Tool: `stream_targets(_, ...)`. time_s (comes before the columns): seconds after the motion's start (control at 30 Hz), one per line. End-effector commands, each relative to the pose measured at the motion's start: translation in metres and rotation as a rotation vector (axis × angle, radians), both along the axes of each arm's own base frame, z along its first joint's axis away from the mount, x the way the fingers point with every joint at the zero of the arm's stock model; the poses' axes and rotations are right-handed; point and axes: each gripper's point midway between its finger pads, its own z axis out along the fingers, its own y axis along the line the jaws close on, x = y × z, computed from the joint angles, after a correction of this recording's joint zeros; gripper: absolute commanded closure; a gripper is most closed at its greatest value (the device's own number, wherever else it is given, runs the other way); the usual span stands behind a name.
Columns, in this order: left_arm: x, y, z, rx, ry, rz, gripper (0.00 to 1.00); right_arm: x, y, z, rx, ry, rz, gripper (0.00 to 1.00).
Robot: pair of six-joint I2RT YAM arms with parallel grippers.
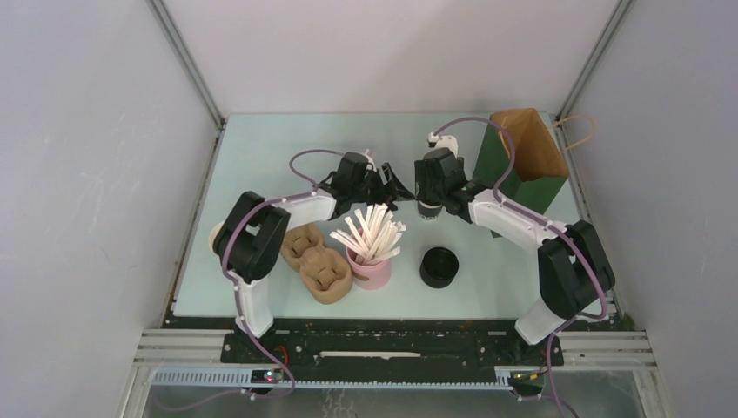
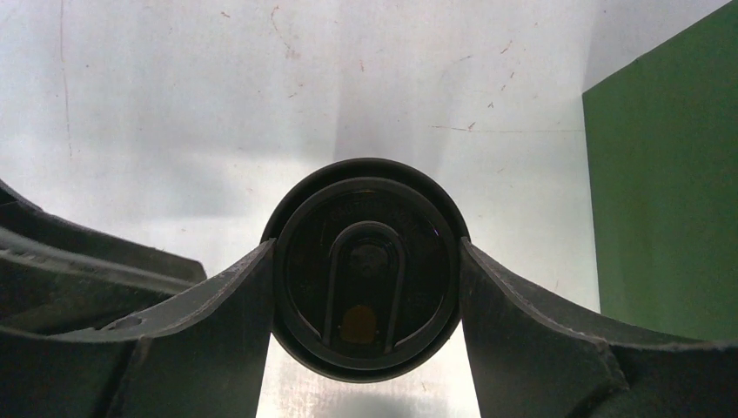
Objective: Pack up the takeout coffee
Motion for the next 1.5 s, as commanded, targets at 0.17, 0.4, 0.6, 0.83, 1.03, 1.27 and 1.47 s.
stream_targets(0.17,-0.012,0.02,0.046,-0.034,-0.108,-0.043,0.25,-0.063,-0.012,-0.071,-0.062,0.293,0.174,0.23)
stream_targets(0.4,-0.014,0.016,0.058,-0.095,-0.091,-0.069,0.29,-0.06,0.004,-0.06,-0.011,0.216,0.286,0.23)
stream_targets(0.6,-0.004,0.007,0.063,-0.182,-0.066,-0.071,0.4,-0.059,0.004,-0.061,-0.007,0.19,0.302,0.24)
stream_targets(0.83,0.008,-0.01,0.06,-0.241,-0.032,-0.114,0.3,-0.061,0.007,-0.059,0.014,0.181,0.309,0.24)
stream_targets(1.03,0.021,-0.027,0.06,-0.25,-0.056,-0.191,0.21,-0.065,0.008,-0.06,0.029,0.183,0.321,0.23)
stream_targets(1.27,0.04,-0.022,0.058,-0.194,-0.091,-0.149,0.16,-0.064,0.011,-0.054,0.033,0.167,0.346,0.24)
stream_targets(1.47,0.03,-0.041,0.05,-0.18,-0.075,-0.209,0.18,-0.065,0.019,-0.052,0.06,0.16,0.391,0.24)
